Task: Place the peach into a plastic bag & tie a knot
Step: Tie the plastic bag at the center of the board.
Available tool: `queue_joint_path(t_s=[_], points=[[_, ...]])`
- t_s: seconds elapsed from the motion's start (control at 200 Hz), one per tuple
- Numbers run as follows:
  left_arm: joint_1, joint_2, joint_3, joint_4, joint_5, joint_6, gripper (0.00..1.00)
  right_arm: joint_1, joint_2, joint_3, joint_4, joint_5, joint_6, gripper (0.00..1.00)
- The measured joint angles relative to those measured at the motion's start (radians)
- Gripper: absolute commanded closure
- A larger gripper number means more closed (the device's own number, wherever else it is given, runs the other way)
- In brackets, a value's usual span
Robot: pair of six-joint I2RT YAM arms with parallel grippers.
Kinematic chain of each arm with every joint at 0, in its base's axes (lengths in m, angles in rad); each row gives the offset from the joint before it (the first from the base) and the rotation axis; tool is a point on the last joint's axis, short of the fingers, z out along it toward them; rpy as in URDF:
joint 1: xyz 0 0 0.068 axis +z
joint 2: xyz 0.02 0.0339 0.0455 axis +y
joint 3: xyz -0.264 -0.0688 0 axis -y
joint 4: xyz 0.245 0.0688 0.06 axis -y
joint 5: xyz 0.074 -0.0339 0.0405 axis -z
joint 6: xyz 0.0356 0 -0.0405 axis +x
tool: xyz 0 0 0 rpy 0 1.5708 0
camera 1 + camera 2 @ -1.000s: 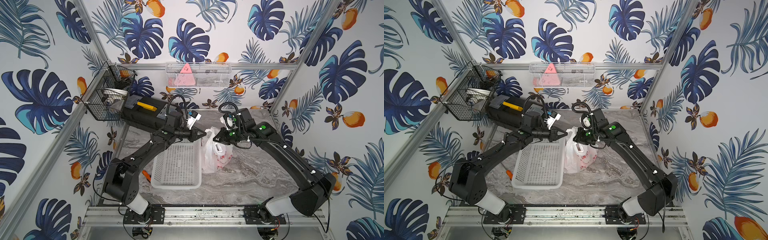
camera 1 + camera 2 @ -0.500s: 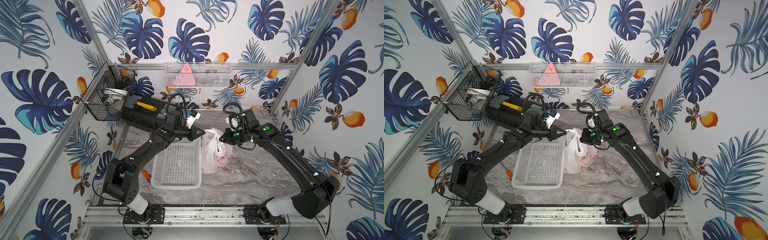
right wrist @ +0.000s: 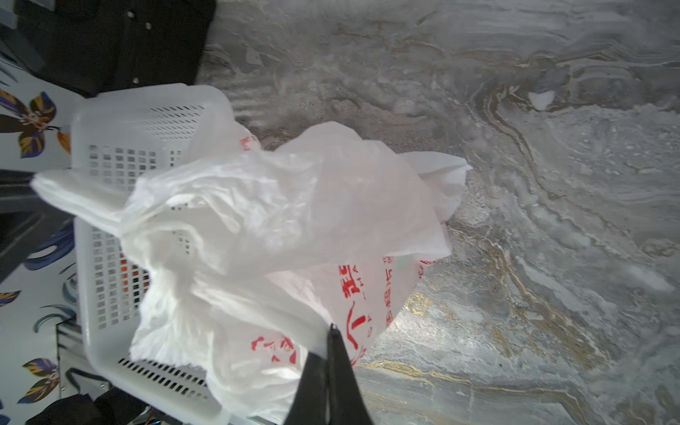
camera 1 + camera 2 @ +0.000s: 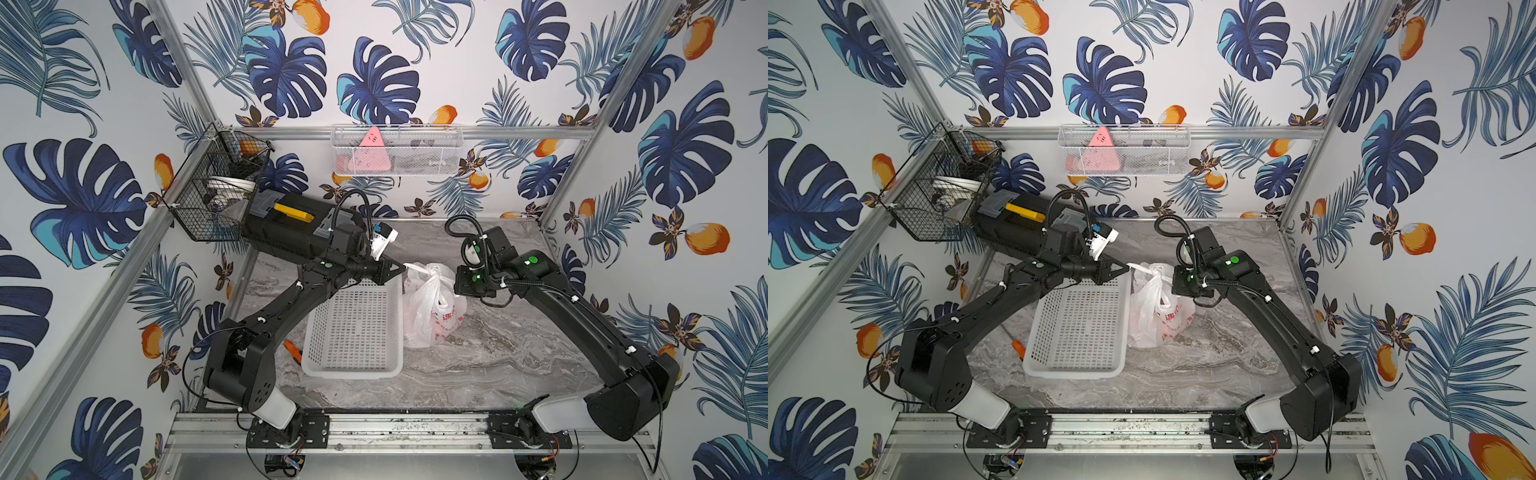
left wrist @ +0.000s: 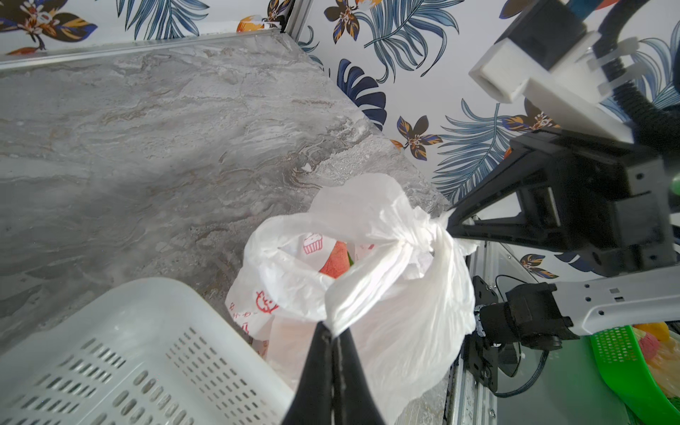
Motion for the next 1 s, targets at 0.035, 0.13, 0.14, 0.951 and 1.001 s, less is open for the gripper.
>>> queue_joint_path(t_s=[0.035,0.13,0.14,0.951,1.001], points=[[0.001,-0.003,-0.012,0.0,-0.007,0.0,1.0,0.0,-0.004,-0.013,-0.001,0.016,0.005,1.0],[0.003,-0.006,-0.03,-0.001,-0.028,-0.001,1.0,0.0,-0.016,-0.042,0.0,0.051,0.024,1.0],[0.003,-0.006,-0.03,-0.001,-0.029,-0.001,1.0,0.0,-0.017,-0.045,0.0,0.055,0.026,1.0],[0.021,0.043,-0.047,0.022,-0.014,-0.053,1.0,-0.267,-0.08,-0.161,0.124,0.052,0.085,1.0],[0.022,0.042,-0.067,0.009,-0.021,-0.053,1.0,-0.303,-0.08,-0.192,0.13,0.04,0.085,1.0]])
